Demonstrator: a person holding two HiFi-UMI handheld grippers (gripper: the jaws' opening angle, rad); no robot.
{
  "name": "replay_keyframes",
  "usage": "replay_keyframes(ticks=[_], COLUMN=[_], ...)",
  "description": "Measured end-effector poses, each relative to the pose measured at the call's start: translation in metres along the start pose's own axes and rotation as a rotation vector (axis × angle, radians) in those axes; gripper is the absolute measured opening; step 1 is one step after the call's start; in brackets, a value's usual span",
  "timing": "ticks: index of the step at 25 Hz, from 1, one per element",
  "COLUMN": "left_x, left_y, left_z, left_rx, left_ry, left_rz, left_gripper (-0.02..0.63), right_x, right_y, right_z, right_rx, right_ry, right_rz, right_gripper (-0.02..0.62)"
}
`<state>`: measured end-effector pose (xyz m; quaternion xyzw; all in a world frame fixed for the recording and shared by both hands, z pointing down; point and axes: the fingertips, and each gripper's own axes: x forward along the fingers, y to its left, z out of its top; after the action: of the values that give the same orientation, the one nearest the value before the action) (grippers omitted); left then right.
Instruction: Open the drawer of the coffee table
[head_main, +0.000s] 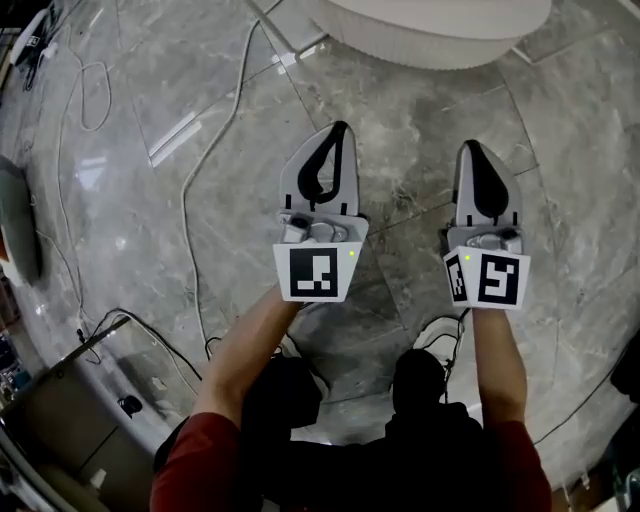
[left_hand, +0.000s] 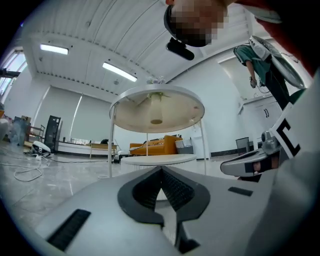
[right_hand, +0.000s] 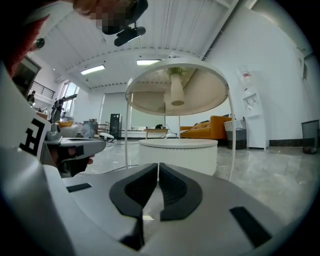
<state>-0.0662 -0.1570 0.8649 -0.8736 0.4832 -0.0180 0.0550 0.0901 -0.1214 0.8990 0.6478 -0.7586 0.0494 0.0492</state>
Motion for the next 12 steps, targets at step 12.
replay_keyframes(ticks=[12], left_x=[-0.003], left_y=[-0.015], left_z=[-0.006], left_rx=[0.035], left_ry=[0.006], left_rz=[-0.038], left_gripper=[0.014], right_x=[0.037], right_y=[-0.016], right_z=[-0.048], right_rx=[0.373], right_ry=[0.045], right_rz=[0.033], right_gripper=[0.075])
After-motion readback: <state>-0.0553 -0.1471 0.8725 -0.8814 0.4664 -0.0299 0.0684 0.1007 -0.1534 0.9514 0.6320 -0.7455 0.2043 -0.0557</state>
